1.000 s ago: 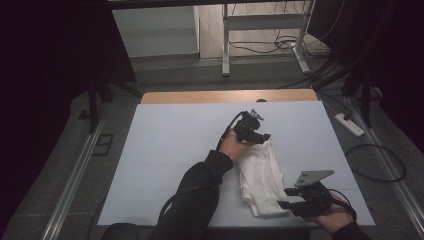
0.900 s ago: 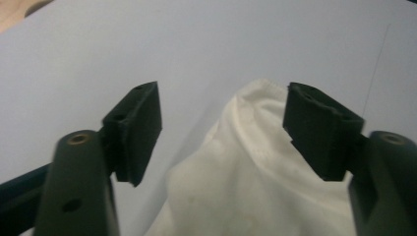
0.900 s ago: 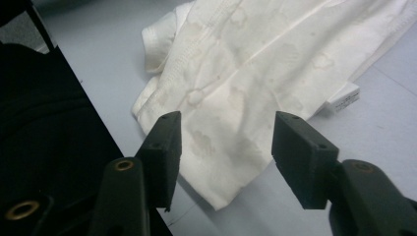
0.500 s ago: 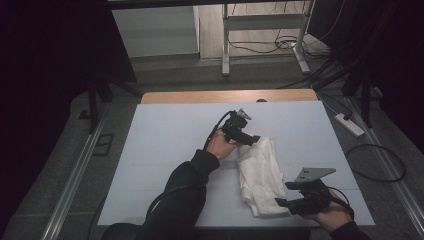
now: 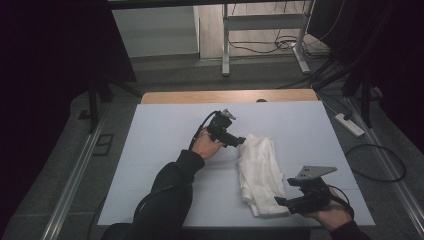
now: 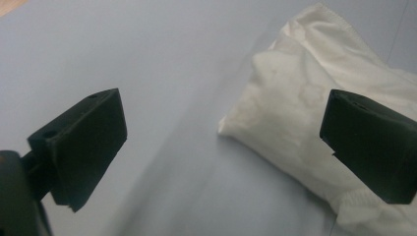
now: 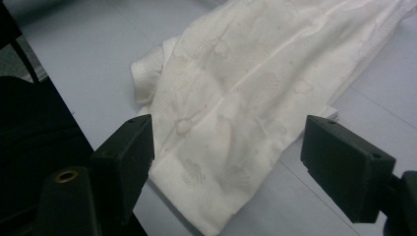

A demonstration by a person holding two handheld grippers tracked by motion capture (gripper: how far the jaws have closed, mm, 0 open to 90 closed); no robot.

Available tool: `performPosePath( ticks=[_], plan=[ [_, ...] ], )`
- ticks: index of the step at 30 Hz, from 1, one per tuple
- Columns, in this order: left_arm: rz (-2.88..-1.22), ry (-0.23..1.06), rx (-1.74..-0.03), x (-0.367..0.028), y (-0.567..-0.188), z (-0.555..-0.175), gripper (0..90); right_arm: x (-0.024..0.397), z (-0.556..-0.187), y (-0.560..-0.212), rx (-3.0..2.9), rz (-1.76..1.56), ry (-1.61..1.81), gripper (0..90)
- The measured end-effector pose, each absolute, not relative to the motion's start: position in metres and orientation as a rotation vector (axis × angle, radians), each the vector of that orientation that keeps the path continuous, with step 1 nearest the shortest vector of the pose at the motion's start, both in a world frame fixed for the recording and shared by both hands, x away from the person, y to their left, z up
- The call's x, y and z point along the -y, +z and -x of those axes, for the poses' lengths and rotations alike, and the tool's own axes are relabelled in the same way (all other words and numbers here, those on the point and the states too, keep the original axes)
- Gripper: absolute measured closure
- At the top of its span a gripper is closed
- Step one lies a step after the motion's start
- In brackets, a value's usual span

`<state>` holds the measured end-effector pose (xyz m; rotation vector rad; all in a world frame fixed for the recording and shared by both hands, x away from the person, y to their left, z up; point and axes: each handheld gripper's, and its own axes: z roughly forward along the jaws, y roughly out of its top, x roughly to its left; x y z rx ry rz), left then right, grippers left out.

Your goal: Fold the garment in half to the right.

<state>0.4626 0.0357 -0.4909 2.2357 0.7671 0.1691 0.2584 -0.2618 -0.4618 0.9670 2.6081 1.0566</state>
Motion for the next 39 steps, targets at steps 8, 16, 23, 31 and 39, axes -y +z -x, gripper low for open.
performPosePath(
  ticks=[8,16,23,31,39],
  plan=[
    [-2.212,0.203,-0.805,-0.071,-0.493,-0.459,0.7,0.263,-0.26,-0.462,-2.596,-0.968,1.055,16.7],
    [-2.202,0.225,-0.845,-0.098,-0.498,-0.451,0.0,0.263,-0.262,-0.463,-2.594,-0.981,1.056,10.6],
    [-2.182,0.228,-0.868,-0.116,-0.5,-0.441,0.0,0.265,-0.263,-0.463,-2.575,-0.991,1.059,6.5],
    [-2.13,0.189,-0.881,-0.137,-0.5,-0.427,0.0,0.27,-0.267,-0.465,-2.541,-1.012,1.03,3.2],
    [-2.097,0.188,-0.889,-0.154,-0.496,-0.41,0.0,0.274,-0.269,-0.467,-2.507,-1.024,1.008,1.9]
  ],
)
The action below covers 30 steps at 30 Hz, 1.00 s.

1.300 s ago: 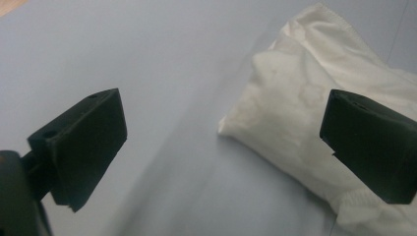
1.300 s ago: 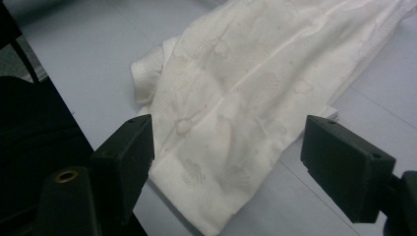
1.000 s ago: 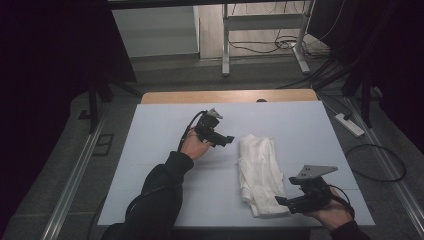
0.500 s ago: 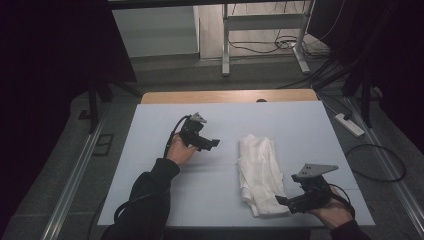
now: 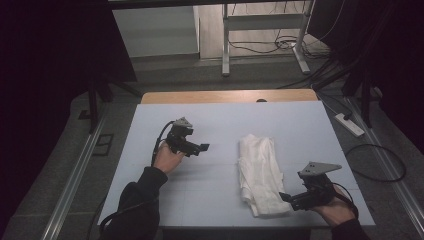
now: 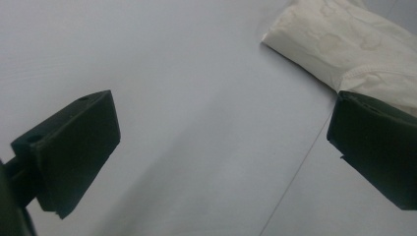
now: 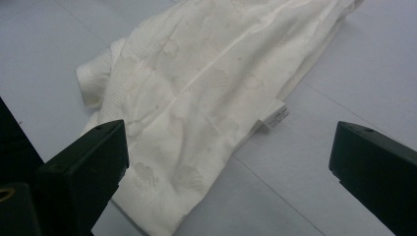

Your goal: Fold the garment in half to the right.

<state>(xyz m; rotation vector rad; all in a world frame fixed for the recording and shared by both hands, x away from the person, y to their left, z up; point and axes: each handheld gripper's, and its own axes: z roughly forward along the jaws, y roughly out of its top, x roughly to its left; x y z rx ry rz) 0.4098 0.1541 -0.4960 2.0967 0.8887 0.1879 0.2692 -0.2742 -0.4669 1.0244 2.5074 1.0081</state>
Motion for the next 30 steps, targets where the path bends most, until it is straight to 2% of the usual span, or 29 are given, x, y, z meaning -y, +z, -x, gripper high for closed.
performPosePath(
  ticks=[23,30],
  plan=[
    [-2.117,0.241,-0.918,-0.173,-0.487,-0.36,0.0,0.28,-0.269,-0.469,-2.491,-1.038,0.938,0.0],
    [-2.103,0.218,-0.953,-0.184,-0.488,-0.345,0.0,0.284,-0.268,-0.469,-2.494,-1.051,0.94,0.0]
  ],
)
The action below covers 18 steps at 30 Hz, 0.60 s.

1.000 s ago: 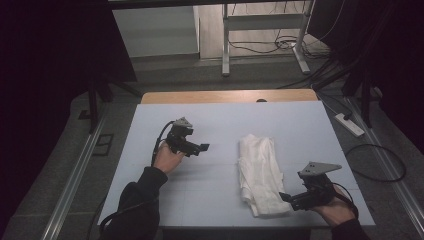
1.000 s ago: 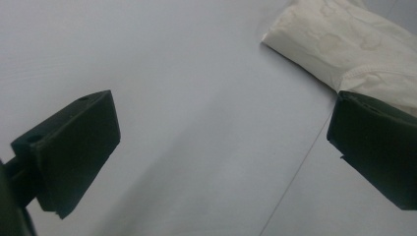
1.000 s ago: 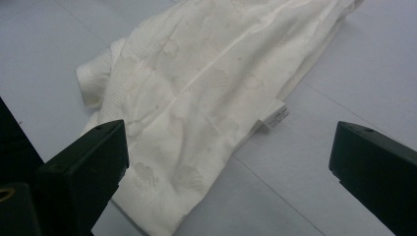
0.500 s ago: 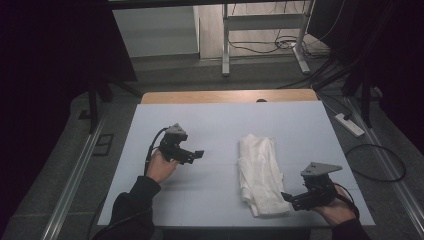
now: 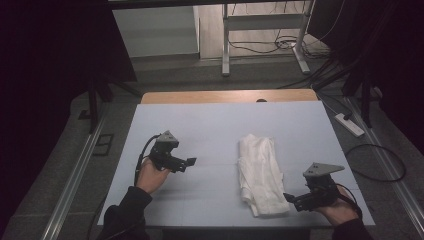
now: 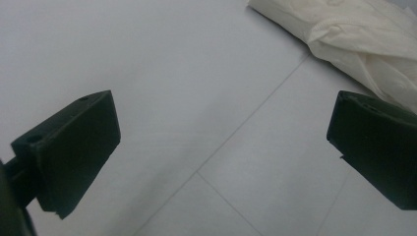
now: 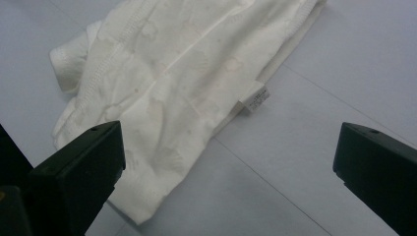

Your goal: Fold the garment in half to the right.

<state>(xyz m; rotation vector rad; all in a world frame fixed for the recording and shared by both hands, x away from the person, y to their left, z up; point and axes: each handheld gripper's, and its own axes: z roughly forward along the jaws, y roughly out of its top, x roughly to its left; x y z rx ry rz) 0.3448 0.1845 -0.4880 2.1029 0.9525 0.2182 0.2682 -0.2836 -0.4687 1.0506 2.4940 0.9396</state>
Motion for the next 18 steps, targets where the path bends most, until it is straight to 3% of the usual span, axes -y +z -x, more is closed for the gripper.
performPosePath(
  ticks=[18],
  plan=[
    [-2.067,0.215,-1.003,-0.209,-0.485,-0.299,0.0,0.295,-0.263,-0.465,-2.478,-1.07,0.935,0.0]
  ],
)
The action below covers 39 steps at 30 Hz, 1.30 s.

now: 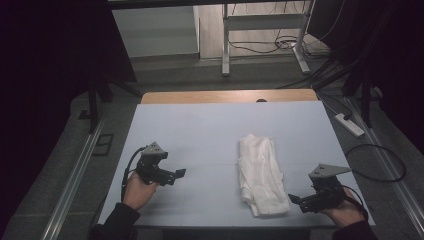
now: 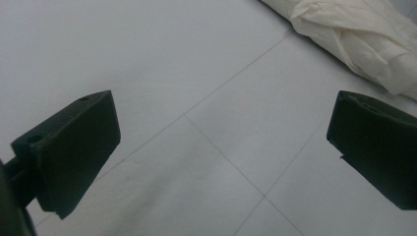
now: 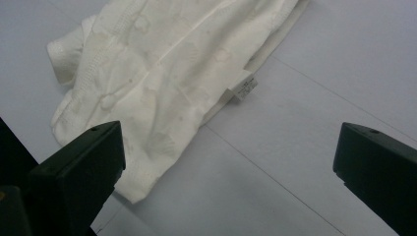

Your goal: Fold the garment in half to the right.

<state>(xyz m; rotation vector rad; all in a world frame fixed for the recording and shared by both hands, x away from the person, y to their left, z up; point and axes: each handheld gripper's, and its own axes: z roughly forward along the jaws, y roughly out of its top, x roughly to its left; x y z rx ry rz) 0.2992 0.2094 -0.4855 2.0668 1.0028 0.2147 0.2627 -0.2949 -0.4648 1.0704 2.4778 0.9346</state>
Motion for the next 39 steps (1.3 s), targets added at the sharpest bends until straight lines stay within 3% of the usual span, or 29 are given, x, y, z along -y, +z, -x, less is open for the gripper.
performPosePath(
  ticks=[39],
  plan=[
    [-1.948,0.246,-1.147,-0.255,-0.485,-0.221,0.0,0.323,-0.247,-0.46,-2.398,-1.208,0.888,0.0]
  ],
)
